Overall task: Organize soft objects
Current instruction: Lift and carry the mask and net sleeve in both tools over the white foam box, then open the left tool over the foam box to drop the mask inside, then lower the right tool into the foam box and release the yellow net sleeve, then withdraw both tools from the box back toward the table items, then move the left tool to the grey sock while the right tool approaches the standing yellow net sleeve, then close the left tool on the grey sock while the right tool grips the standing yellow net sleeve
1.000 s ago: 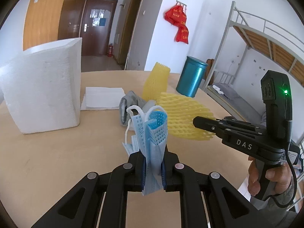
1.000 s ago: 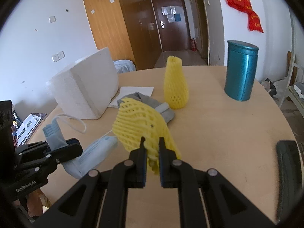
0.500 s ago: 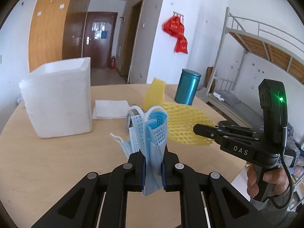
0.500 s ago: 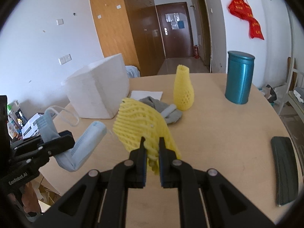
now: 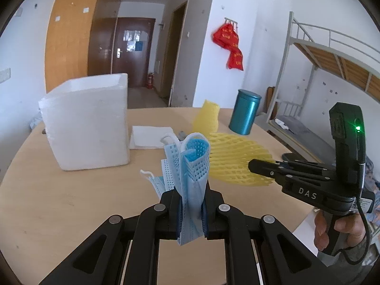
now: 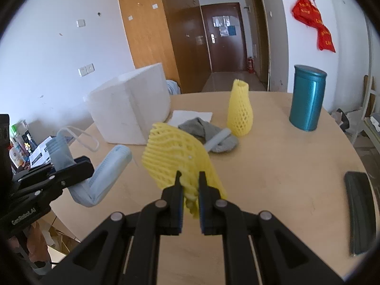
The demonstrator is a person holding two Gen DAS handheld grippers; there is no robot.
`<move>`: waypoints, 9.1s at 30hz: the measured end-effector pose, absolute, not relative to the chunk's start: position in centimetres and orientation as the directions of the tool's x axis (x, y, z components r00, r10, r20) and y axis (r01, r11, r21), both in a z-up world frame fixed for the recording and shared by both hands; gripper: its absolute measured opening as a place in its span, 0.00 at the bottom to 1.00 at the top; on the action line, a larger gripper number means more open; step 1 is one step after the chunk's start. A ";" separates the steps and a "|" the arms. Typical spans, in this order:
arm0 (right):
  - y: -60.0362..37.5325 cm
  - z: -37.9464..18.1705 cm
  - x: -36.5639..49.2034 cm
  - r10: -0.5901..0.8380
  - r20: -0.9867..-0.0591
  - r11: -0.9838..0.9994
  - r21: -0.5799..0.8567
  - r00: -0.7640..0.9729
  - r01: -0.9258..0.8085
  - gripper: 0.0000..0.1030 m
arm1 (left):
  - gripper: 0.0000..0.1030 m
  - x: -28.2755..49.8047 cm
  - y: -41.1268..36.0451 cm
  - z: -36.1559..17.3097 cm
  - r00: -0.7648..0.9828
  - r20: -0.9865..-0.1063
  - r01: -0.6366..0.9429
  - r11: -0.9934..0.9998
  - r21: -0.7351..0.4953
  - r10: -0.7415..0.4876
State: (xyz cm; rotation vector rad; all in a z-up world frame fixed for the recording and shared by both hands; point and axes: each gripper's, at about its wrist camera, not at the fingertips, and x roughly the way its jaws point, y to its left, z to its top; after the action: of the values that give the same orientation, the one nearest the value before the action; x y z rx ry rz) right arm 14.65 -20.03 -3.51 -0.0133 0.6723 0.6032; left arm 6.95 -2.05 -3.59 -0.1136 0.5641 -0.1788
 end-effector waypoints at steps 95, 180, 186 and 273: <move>-2.2 5.7 26.3 0.621 -0.540 0.698 0.051 0.568 -0.714 0.13 | 0.63 22.6 13.1 3.7 0.876 -0.466 -0.174 0.982 -0.074 0.120; -12.3 1.7 17.3 0.537 -0.587 0.803 0.133 0.607 -0.581 0.72 | 0.96 9.2 4.9 0.7 0.895 -0.443 -0.026 0.986 -0.167 -0.051; -14.3 1.1 15.8 0.501 -0.585 0.828 0.111 0.637 -0.549 0.72 | 0.96 8.7 3.1 0.3 0.891 -0.442 0.026 0.985 -0.171 -0.100; -19.9 -5.2 31.1 0.428 -0.679 0.882 0.170 0.597 -0.439 0.67 | 0.26 27.2 -4.1 -11.3 0.648 -0.717 0.124 0.964 -0.233 -0.257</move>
State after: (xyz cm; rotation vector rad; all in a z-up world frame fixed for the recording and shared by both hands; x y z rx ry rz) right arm 31.13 -19.94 -5.25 -0.0158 0.7839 0.5032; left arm 27.16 -4.13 -11.29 -0.1688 0.8387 -0.2175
